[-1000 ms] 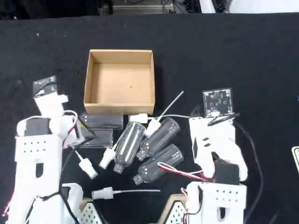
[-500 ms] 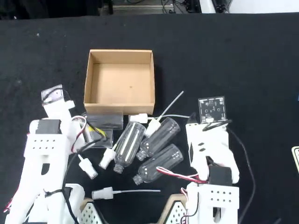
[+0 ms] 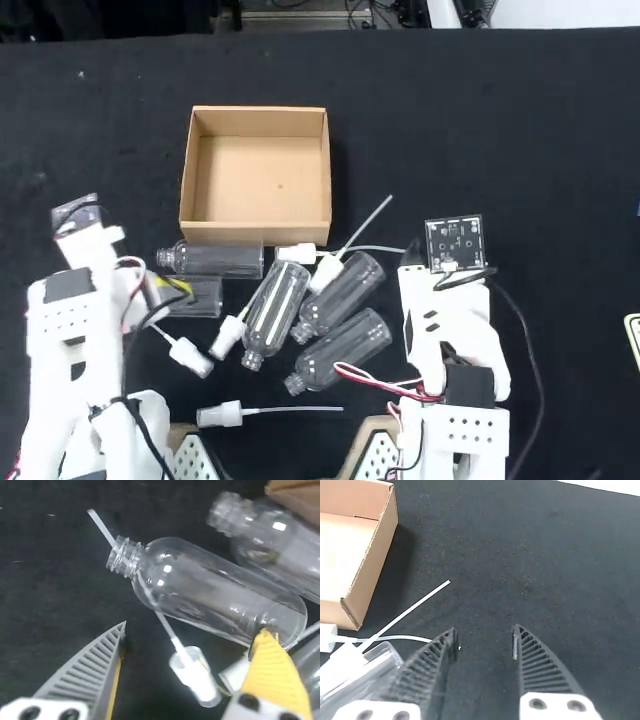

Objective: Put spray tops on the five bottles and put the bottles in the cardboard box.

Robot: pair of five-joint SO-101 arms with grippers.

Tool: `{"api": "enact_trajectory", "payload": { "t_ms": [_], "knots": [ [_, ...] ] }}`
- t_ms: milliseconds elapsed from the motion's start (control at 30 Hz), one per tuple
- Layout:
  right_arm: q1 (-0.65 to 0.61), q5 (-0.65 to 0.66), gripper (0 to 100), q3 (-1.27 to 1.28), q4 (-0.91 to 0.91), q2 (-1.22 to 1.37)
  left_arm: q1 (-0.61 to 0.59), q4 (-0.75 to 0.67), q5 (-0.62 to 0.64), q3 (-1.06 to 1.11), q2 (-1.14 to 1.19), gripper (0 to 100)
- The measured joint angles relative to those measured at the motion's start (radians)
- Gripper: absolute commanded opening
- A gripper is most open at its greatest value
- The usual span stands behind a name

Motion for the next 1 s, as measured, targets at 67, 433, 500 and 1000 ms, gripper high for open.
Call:
{"api": "enact_trajectory", "payload": {
  "t_ms": [67,433,500,1000],
  "knots": [
    [0.000,0.000,15.9,0.000,0.000,0.000,-0.051,-0.002,-0.037,0.000,0.000,36],
    [-0.080,0.000,15.9,0.000,0.029,0.000,-0.247,0.107,-0.071,-0.204,0.005,36],
    [-0.089,0.000,15.9,0.000,0.029,0.000,-0.242,0.158,-0.011,-0.244,0.005,36],
    [-0.097,0.000,15.9,0.000,0.044,0.000,-0.069,0.163,0.430,-0.278,0.356,36]
  ]
}}
